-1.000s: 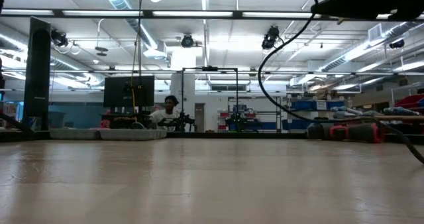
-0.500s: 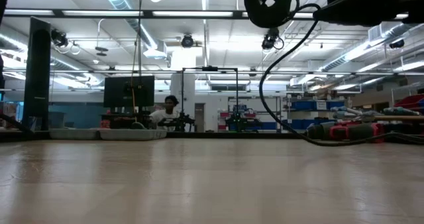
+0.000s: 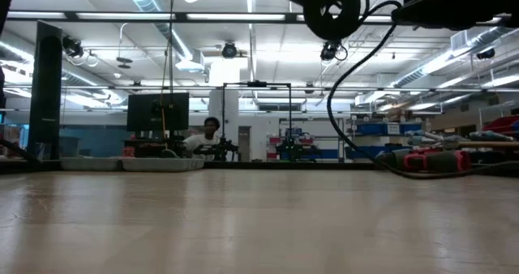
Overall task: Coil cords
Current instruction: Coil the black wire on the spool
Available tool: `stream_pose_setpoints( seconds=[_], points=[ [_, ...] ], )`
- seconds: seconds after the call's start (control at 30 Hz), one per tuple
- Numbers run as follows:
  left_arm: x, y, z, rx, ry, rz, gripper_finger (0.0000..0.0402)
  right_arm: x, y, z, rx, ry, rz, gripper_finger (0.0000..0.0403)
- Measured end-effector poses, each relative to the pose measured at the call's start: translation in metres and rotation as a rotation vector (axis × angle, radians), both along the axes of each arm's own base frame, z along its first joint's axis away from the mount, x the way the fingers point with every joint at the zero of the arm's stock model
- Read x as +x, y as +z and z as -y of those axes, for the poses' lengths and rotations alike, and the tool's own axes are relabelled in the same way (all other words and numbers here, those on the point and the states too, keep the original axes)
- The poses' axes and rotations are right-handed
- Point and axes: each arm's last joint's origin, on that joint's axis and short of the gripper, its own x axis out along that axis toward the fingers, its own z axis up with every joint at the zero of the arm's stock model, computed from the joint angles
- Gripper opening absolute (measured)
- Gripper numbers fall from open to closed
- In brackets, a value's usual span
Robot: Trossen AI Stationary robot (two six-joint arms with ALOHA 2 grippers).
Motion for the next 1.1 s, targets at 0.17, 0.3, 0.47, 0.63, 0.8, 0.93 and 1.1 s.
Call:
stream_pose_setpoints(
  seconds=[0.17,0.3,0.47,0.63,0.8,0.93,1.1],
  points=[
    [-0.001,-0.008,-0.003,0.02,0.065,-0.044,0.0,-0.003,-0.009,0.0,0.022,0.015,-0.094,0.0003],
    [-0.002,-0.009,-0.004,0.024,0.093,-0.051,0.0,-0.005,-0.009,-0.001,0.055,0.071,-0.114,0.0003],
    [-0.003,-0.01,-0.005,0.027,0.099,-0.068,0.0,-0.009,-0.004,0.0,0.072,0.107,-0.092,0.0003],
    [-0.004,-0.018,-0.006,0.045,0.121,-0.08,0.0,-0.014,0.021,0.0,0.128,0.148,-0.177,0.0003],
    [-0.002,-0.017,-0.005,0.033,0.127,-0.051,0.0,-0.013,0.038,-0.005,0.156,0.165,-0.197,0.0003],
    [0.001,-0.013,-0.005,0.022,0.129,0.002,0.0,-0.006,0.034,-0.01,0.142,0.143,-0.209,0.0002],
    [0.008,-0.024,-0.003,0.027,0.124,-0.002,0.0,0.0,0.035,-0.013,0.182,0.155,-0.186,0.0002]
  ],
)
